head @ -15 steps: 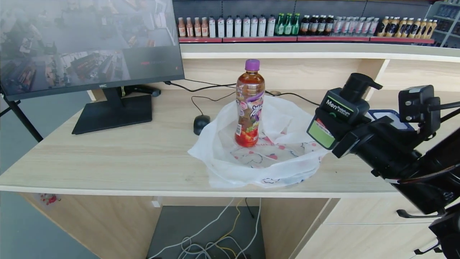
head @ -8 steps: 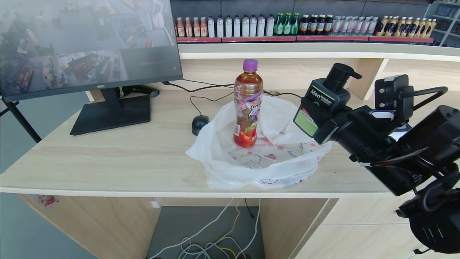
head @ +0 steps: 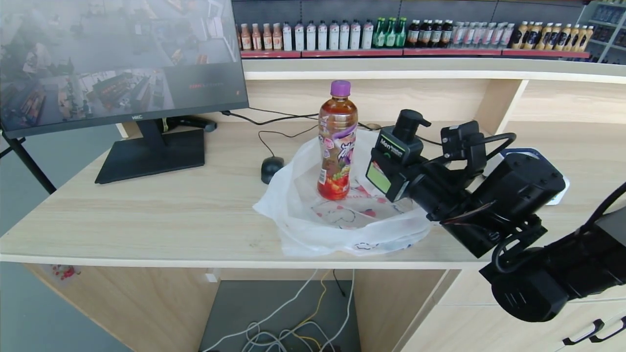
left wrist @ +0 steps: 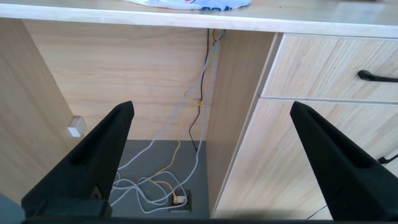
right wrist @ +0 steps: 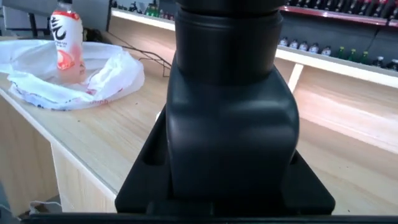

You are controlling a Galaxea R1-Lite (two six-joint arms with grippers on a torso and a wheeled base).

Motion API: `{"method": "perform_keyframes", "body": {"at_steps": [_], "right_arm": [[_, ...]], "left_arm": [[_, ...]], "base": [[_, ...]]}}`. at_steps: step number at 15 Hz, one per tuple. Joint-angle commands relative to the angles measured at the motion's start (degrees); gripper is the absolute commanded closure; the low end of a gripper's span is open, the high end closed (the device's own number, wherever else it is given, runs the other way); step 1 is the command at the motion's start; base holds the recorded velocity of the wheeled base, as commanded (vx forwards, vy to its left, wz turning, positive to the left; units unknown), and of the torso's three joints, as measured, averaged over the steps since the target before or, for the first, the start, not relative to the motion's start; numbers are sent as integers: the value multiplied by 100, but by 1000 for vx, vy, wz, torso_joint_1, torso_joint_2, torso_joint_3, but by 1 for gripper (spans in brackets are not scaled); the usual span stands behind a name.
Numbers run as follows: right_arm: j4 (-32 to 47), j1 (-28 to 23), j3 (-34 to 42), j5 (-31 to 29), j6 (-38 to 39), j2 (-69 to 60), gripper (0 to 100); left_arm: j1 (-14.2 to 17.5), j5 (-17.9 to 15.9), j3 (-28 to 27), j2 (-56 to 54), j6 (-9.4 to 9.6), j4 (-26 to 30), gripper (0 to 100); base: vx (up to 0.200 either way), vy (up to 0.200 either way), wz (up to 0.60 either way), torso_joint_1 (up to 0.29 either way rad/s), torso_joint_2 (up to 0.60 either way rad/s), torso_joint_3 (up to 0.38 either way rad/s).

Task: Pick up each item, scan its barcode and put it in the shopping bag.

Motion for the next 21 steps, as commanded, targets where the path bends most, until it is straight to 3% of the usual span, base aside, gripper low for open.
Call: {"method": "perform_keyframes", "body": {"at_steps": [1,12,16,21], "right_arm": [[-21,117,225,230,-410,21,100],[-311,1664,893,415,-4154,-102,100],[-311,2121,1341,388,-4980,-102,100],[-311,2657,515,195,-5771,197,100]], "left_arm": [[1,1,0,1,0,-5,0],[1,1,0,1,0,-5,0],[1,1,0,1,0,-5,0],[1,-8,0,1,0,-5,0]], "base": [[0,0,0,0,0,0],[0,0,0,0,0,0],[0,0,0,0,0,0],[0,0,0,0,0,0]]}}
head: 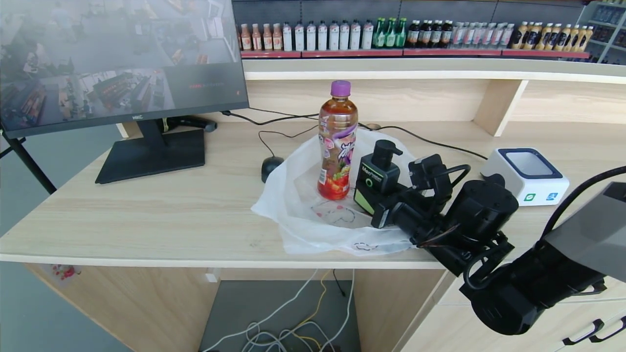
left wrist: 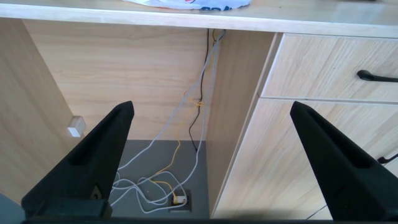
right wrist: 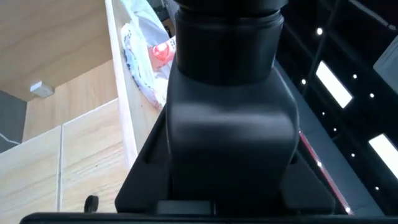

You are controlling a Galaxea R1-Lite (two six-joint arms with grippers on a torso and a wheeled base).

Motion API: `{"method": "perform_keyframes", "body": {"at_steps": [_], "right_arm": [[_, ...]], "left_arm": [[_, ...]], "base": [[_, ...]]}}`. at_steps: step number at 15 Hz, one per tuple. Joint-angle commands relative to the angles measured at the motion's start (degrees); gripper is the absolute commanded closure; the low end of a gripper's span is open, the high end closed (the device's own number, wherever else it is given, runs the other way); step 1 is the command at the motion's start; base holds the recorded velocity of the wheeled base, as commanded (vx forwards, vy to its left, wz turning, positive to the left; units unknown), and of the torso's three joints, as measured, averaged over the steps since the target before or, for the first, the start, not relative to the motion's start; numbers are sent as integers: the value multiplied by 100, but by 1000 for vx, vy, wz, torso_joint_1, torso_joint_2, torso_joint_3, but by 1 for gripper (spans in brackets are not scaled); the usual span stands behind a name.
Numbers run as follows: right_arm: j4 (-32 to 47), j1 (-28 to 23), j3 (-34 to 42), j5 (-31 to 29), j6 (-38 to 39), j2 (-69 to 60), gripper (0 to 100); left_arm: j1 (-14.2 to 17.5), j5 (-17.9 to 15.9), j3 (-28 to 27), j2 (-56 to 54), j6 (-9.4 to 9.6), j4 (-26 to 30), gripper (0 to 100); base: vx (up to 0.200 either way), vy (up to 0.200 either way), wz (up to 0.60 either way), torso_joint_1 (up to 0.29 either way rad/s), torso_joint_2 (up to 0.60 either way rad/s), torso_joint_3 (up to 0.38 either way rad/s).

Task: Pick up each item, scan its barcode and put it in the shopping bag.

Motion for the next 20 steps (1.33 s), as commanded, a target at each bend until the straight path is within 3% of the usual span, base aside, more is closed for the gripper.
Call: {"method": "perform_keyframes", "body": {"at_steps": [1,8,20], "right_arm": [[-6,243,-435,-1,-107,209,100],[-6,682,-1147,-36,-529,781,100],[-6,770,-1068,-186,-704,701,100]], "left_arm": [[1,1,0,1,0,0,0],[1,1,0,1,0,0,0],[1,1,0,1,0,0,0]], "base": [[0,0,0,0,0,0],[0,0,0,0,0,0],[0,0,0,0,0,0]]}}
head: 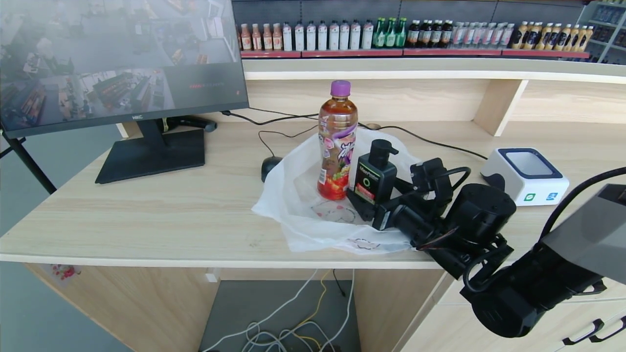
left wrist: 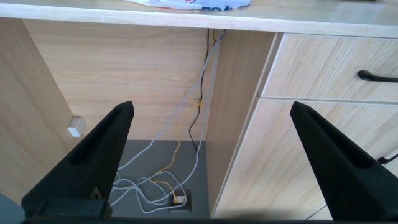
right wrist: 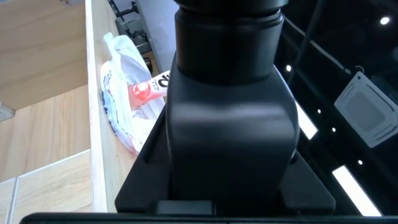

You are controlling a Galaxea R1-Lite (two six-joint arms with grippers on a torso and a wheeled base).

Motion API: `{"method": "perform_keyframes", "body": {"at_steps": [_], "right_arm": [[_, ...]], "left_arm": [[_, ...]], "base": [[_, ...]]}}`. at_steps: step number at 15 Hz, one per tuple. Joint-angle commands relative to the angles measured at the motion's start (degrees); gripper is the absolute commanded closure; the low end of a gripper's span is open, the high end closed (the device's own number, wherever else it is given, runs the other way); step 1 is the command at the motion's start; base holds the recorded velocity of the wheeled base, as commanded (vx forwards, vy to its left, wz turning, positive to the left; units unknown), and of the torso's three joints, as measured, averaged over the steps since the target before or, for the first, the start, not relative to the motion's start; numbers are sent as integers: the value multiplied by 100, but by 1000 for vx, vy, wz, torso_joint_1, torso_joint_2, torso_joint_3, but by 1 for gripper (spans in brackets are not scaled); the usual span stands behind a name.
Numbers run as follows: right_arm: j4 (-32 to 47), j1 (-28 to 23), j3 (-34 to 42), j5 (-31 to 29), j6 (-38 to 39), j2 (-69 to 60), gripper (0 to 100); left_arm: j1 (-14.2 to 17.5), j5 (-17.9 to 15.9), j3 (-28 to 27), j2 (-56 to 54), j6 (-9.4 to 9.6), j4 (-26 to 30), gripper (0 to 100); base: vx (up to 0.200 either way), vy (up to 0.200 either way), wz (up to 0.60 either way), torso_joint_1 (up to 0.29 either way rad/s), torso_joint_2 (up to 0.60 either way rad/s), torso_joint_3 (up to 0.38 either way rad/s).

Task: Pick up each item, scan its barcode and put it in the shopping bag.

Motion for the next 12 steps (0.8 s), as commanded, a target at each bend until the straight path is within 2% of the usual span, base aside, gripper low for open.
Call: {"method": "perform_keyframes", "body": {"at_steps": [1,4,9,12], "right_arm": [[-6,40,21,2,-11,-50,100],[-6,49,30,19,16,-59,100],[-6,84,601,-156,7,-533,100],[-6,84,619,-174,24,-542,100]], "left_arm": [[1,1,0,1,0,0,0],[1,1,0,1,0,0,0],[1,1,0,1,0,0,0],[1,1,0,1,0,0,0]], "base": [[0,0,0,0,0,0],[0,0,0,0,0,0],[0,0,0,0,0,0],[0,0,0,0,0,0]]}}
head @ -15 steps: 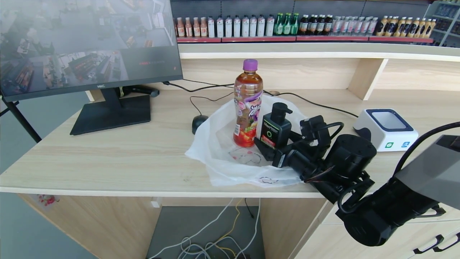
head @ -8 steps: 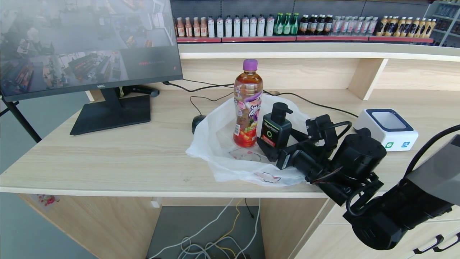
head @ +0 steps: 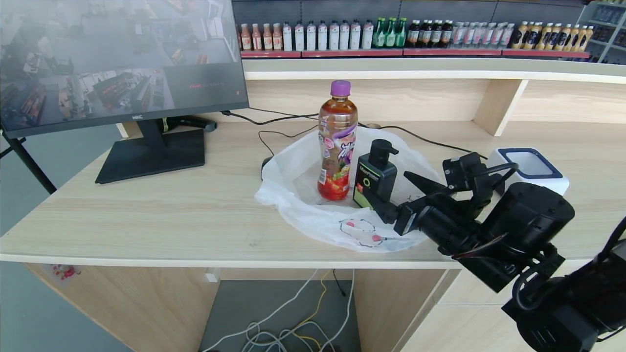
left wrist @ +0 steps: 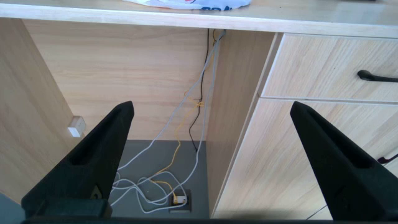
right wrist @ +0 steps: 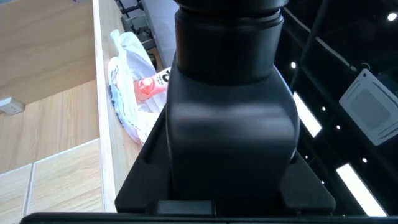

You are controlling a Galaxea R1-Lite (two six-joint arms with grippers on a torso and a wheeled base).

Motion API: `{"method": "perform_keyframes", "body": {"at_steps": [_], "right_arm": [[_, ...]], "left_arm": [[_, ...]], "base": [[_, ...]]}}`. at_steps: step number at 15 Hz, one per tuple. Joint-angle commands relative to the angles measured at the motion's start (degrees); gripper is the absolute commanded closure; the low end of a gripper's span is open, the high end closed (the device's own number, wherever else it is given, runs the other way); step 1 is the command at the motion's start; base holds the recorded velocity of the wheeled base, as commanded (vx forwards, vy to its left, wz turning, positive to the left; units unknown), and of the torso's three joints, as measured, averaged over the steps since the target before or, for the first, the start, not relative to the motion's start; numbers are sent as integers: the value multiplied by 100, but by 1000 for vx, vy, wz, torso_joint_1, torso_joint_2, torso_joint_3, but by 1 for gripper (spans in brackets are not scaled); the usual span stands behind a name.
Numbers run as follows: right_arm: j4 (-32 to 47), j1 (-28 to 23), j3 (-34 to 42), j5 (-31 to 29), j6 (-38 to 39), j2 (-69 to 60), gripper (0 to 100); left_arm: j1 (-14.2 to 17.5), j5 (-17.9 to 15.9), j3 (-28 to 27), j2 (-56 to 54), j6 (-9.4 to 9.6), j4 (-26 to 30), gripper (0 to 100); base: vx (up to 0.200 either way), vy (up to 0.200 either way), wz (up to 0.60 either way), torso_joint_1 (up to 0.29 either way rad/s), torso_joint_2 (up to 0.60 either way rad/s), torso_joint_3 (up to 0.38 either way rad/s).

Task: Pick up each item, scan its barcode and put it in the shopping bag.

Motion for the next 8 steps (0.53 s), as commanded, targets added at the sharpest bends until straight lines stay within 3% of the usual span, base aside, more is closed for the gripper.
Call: {"method": "perform_keyframes", "body": {"at_steps": [1,8], "right_arm": [[-3,1,24,-12,21,-53,100],[-3,-8,-20,-170,996,-62,100]], "left_arm": [[1,1,0,1,0,0,0],[1,1,0,1,0,0,0]], "base": [[0,0,0,0,0,0],[0,0,0,0,0,0]]}}
